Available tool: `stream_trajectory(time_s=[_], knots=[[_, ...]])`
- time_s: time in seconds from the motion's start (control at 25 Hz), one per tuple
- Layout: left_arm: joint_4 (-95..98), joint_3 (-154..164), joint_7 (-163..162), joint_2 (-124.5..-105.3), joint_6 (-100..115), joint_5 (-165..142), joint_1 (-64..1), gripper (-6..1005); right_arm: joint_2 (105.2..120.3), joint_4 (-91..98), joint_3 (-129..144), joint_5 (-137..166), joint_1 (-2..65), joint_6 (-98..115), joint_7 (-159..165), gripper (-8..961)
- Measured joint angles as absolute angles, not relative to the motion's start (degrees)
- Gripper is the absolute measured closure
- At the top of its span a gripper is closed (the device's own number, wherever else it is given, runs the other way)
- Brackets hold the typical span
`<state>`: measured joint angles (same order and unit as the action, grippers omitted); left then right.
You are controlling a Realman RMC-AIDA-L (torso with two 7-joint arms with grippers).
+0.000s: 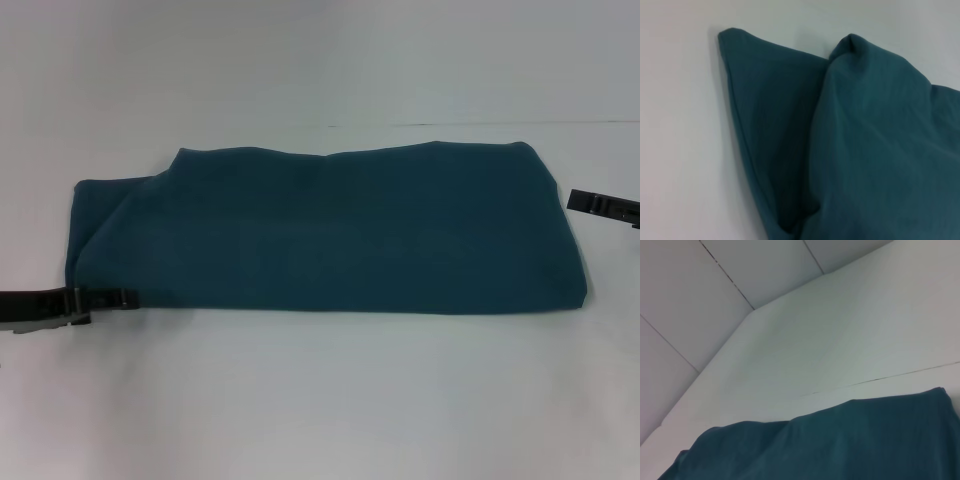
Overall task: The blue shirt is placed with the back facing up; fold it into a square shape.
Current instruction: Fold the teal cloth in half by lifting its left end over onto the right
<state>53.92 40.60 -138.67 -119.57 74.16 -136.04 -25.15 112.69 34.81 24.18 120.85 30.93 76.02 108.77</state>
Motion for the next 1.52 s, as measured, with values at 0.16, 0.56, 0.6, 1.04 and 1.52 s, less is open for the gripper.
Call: stream_trajectory(time_s=[0.16,0.56,0.6,1.04,1.52], knots=[[52.75,40.61,-138.69,-119.46,72.66,-136.20,-25.63,124,112.64,34.80,24.01,120.85,30.81,76.08,108.80,123],[49.85,40.72,-138.96,-118.94,69.29,-137.89,-27.68,123,112.37,34.81,23.91,120.51,30.48,76.46,109.25,124],[49.69,40.72,-139.11,-118.91,69.00,-138.38,-27.98,123,112.32,34.81,23.89,120.50,30.47,76.50,109.39,124],[49.77,40.67,-138.87,-118.91,68.63,-138.36,-30.09,123,112.20,34.80,23.91,120.48,30.26,76.56,109.61,125],[54.18,40.72,-138.71,-119.87,70.38,-138.17,-30.40,124,112.16,34.81,23.91,120.50,30.08,76.12,109.15,126]])
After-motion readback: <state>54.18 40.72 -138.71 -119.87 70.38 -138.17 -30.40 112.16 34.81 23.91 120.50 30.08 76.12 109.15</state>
